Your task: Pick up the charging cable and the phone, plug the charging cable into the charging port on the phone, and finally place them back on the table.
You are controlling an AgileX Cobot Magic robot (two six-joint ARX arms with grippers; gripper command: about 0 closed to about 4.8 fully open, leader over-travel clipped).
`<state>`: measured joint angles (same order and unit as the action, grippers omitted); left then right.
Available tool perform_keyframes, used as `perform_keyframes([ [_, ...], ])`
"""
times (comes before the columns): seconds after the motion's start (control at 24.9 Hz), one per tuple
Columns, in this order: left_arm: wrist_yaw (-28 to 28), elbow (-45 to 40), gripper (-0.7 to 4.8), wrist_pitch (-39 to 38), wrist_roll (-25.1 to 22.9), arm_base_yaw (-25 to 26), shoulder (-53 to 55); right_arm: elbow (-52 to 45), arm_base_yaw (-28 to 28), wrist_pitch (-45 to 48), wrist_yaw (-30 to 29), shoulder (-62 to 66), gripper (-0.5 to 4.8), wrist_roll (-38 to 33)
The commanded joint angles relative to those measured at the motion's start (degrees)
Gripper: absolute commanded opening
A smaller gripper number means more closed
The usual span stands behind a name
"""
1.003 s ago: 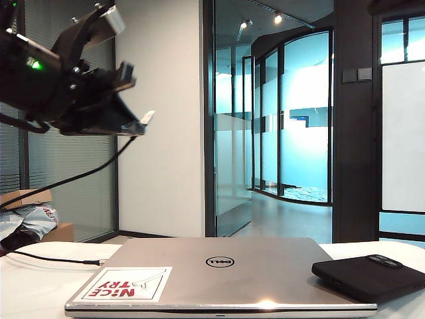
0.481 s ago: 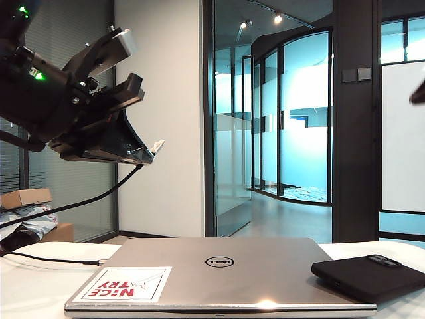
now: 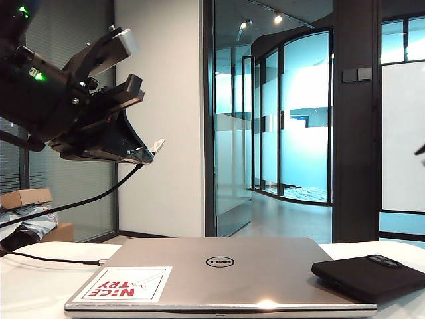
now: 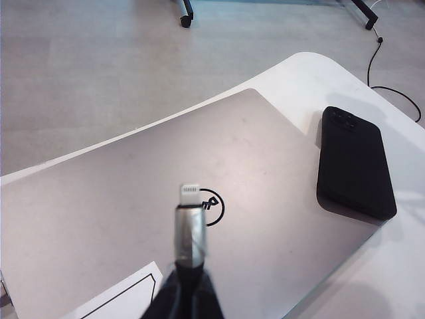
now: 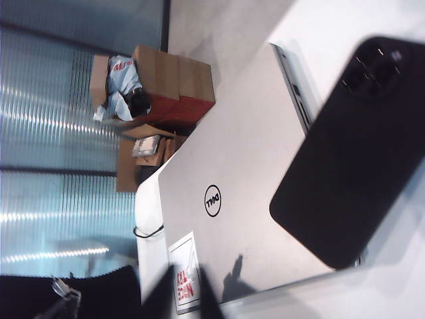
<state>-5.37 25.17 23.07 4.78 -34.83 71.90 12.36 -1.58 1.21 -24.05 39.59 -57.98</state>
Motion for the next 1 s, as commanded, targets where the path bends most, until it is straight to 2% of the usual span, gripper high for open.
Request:
perform_keyframes([
  [0.04,-0.1,0.2,-0.07,0.8,0.0,0.1,-0.2,0.3,0.0,-2.6,0.2,-0.1,3.12,-2.1],
  [0.08,-0.1,0.2,-0.07,0.9,0.0,0.1,-0.2,0.3,0.0,-3.9,0.8,0.1,3.40,-2.1],
  [0.12,-0.1,0.2,-0.07,1.0,0.0,0.1,-0.2,0.3,0.0,-4.6,1.3,0.5,3.43,-2.1],
  [0.24,-0.1,0.2,-0.07,1.0,0.0,0.1,-0.2,0.3,0.0,-4.7,2.2,3.7,4.68,-2.1],
  [0.36,-0.1,0.2,-0.07,1.0,0.0,0.1,-0.2,0.3,0.2,-3.3,2.3,8.1,4.68,-2.1],
  [0.44,-0.1,0.2,-0.07,1.0,0.0,0.1,-0.2,0.3,0.9,-0.7,2.0,12.0,4.49,-2.1],
  [0.6,-0.1,0.2,-0.07,1.0,0.0,0.1,-0.2,0.3,2.7,8.0,1.0,20.5,4.50,-2.1],
  [0.8,-0.1,0.2,-0.07,1.0,0.0,0.1,-0.2,0.4,3.5,19.1,-3.3,33.3,4.50,-2.1],
  [1.0,-0.1,0.2,-0.07,1.0,0.0,0.1,-0.2,0.5,3.4,26.0,-3.0,40.9,4.50,-2.1],
])
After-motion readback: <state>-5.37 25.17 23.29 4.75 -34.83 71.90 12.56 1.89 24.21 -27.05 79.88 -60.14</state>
